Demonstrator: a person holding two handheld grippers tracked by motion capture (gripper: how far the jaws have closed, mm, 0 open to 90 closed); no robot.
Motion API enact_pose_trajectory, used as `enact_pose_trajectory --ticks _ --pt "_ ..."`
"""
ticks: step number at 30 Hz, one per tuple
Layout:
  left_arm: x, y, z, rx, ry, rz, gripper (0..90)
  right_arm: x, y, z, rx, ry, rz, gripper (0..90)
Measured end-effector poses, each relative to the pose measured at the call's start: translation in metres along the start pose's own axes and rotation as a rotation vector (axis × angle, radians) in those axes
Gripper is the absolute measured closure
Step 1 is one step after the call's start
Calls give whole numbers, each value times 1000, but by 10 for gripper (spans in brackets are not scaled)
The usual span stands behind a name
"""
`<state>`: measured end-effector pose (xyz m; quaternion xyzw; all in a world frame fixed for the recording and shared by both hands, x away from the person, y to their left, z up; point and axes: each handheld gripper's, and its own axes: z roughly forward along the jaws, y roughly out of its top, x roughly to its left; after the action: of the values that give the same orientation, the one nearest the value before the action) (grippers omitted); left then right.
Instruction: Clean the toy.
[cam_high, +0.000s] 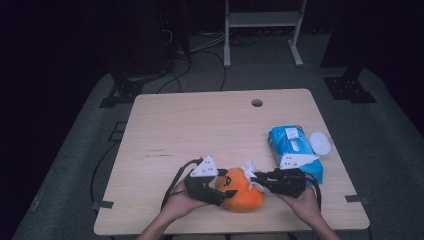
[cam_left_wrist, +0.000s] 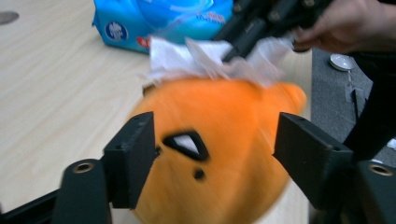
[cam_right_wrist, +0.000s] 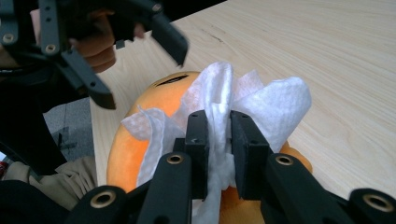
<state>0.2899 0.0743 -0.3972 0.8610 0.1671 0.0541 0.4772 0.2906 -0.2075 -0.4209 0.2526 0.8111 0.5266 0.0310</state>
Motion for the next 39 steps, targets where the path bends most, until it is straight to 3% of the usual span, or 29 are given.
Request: enact_pose_trajectory --ticks 5,8,13,17,20,27,31,34,39 --pt "1 11 19 40 -40 56 203 1 1 -9 -29 -9 -5 770" --pt "2 13 29 74 -38 89 193 0 1 -19 -58 -21 -3 770" --pt "8 14 32 66 -46 53 195 -3 -2 -24 -64 -33 10 770" --pt "11 19 26 31 -36 50 214 -5 -3 -22 -53 -35 14 770" --pt "12 22 28 46 -35 67 213 -5 -3 -22 -53 -36 14 770" --pt "17 24 35 52 -57 60 219 -6 -3 -24 -62 -44 15 770" --pt "23 25 39 70 -85 35 236 -7 -3 -25 -67 -44 22 770" --pt "27 20 43 89 -121 -14 259 -9 -3 -25 -65 -45 23 770" --pt "23 8 46 108 -130 -2 312 -11 -5 -26 -64 -45 31 770"
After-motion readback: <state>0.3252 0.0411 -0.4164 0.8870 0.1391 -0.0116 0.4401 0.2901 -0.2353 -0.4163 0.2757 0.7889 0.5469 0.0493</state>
